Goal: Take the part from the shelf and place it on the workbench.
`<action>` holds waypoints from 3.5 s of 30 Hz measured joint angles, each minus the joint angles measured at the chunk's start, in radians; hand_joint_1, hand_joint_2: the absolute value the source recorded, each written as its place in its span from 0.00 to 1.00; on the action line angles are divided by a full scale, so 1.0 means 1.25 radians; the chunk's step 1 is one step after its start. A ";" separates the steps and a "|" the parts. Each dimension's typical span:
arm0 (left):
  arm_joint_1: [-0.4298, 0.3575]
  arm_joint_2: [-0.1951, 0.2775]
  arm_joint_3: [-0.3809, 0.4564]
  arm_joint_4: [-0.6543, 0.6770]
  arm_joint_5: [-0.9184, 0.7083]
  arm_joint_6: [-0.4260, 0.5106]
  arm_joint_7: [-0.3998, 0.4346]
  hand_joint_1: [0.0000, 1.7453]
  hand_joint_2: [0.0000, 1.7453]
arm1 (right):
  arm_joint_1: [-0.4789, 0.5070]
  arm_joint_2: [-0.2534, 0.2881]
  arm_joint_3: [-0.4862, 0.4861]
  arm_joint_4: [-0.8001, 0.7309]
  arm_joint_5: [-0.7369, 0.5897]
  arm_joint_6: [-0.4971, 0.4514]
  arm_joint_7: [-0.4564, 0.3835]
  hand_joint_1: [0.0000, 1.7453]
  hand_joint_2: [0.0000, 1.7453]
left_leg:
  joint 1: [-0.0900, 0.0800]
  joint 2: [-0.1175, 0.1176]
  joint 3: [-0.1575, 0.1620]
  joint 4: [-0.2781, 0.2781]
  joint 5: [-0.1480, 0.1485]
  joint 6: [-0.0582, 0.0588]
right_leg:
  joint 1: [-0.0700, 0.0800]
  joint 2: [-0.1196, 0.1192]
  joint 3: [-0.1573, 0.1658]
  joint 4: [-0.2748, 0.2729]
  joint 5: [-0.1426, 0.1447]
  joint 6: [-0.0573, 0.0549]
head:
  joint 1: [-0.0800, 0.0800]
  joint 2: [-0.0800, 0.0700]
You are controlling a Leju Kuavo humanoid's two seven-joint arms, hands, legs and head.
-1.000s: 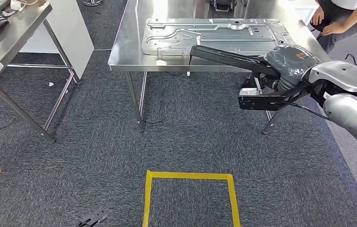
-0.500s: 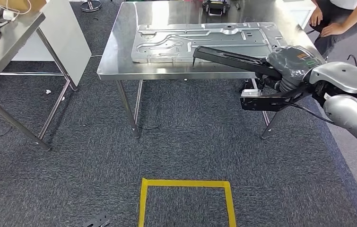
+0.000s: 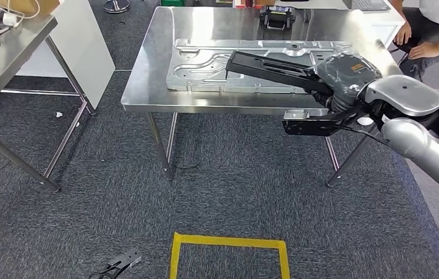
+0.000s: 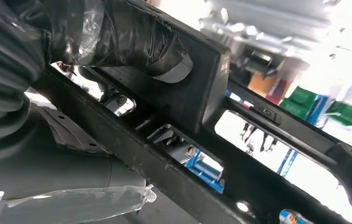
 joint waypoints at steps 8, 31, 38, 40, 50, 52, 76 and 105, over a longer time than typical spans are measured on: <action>-0.017 -0.005 0.000 -0.013 0.005 0.000 0.014 0.00 1.00 | 0.003 0.085 0.023 0.042 0.040 -0.004 0.013 1.00 1.00 | 0.002 0.007 -0.065 0.138 -0.020 -0.035 | 0.003 0.004 0.052 -0.070 0.039 -0.046 | -0.001 0.000; -0.020 -0.011 0.000 -0.015 0.013 -0.004 0.022 0.00 1.00 | -0.006 0.127 0.065 0.073 0.059 0.012 -0.002 1.00 1.00 | -0.006 0.000 -0.007 -0.001 0.012 0.003 | 0.012 0.003 0.033 -0.018 -0.006 -0.016 | 0.002 0.000; -0.023 -0.005 0.000 -0.015 0.018 -0.009 0.024 0.00 1.00 | -0.014 0.159 0.082 0.075 0.086 0.023 0.013 1.00 1.00 | -0.006 0.005 -0.036 0.079 -0.014 -0.029 | 0.011 0.008 0.072 -0.063 0.024 -0.056 | 0.003 0.000; -0.023 -0.005 0.000 -0.015 0.018 -0.010 0.024 0.00 1.00 | -0.012 0.170 0.086 0.075 0.088 0.023 0.014 1.00 1.00 | -0.005 0.009 -0.106 0.178 -0.044 -0.035 | 0.012 0.009 0.084 -0.063 0.012 -0.060 | 0.002 0.000; -0.024 0.006 -0.001 -0.003 0.013 -0.007 0.022 0.00 1.00 | 0.035 0.237 0.118 0.081 0.119 0.017 0.035 1.00 1.00 | -0.020 0.009 -0.112 -0.006 0.105 0.009 | 0.024 0.014 0.170 -0.061 -0.060 -0.044 | 0.002 0.000; -0.028 0.006 -0.001 -0.002 0.013 -0.003 0.022 0.00 1.00 | 0.037 0.240 0.117 0.080 0.121 0.013 0.037 1.00 1.00 | -0.016 0.008 -0.092 -0.016 0.098 0.015 | 0.023 0.011 0.150 -0.012 -0.048 -0.038 | 0.004 0.000; -0.037 0.015 -0.001 0.014 0.009 0.000 0.021 0.00 1.00 | 0.079 0.214 0.096 0.090 0.127 -0.005 0.036 1.00 1.00 | 0.001 0.011 -0.132 0.089 -0.006 -0.031 | 0.014 0.012 0.126 -0.066 -0.025 -0.054 | 0.004 0.000; -0.015 0.023 0.010 0.029 0.035 -0.012 0.000 0.00 0.00 | 0.268 0.138 0.030 0.149 0.185 -0.122 -0.016 0.00 0.00 | -0.012 -0.008 0.016 -0.023 -0.014 0.002 | 0.039 0.007 0.023 -0.081 0.073 -0.058 | 0.003 0.000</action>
